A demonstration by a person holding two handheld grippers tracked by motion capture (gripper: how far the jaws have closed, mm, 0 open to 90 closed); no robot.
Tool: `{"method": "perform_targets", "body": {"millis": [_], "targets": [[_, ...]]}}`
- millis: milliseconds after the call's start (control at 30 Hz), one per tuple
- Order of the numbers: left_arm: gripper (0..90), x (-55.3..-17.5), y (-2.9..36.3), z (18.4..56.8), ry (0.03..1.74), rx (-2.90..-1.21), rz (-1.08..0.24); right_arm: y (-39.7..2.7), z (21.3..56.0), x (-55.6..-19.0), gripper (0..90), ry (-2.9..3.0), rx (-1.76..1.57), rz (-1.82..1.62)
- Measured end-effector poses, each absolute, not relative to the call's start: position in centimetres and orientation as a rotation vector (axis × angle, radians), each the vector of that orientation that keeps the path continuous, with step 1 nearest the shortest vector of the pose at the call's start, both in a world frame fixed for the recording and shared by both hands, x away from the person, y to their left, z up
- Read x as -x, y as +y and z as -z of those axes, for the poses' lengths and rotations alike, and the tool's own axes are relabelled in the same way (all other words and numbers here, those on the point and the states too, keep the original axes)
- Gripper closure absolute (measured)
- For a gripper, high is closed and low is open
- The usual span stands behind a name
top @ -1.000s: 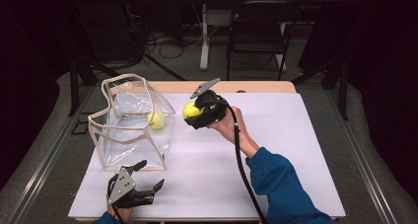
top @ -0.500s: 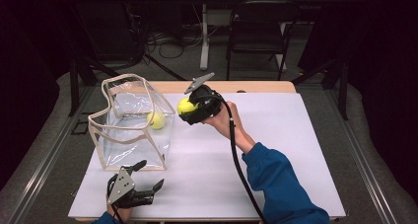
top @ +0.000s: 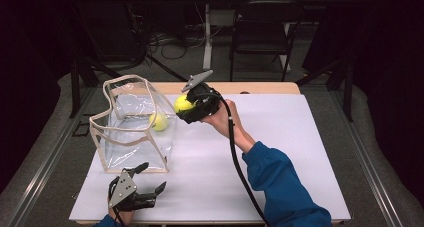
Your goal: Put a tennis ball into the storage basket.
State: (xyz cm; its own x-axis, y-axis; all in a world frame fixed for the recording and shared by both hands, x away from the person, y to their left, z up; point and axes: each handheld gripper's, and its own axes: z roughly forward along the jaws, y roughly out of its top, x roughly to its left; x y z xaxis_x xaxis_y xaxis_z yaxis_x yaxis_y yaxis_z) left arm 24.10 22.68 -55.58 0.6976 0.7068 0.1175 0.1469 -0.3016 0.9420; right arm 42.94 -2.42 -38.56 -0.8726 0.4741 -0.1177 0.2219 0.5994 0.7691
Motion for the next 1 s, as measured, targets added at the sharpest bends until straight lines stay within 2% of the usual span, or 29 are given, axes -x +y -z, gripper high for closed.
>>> {"method": "perform_targets", "body": {"millis": [1000], "targets": [[15.9,-24.1,22.7,55.6,0.674,-1.824,-0.642,-1.2,36.7,-42.6,26.4,2.458,-0.526,-1.236]]}}
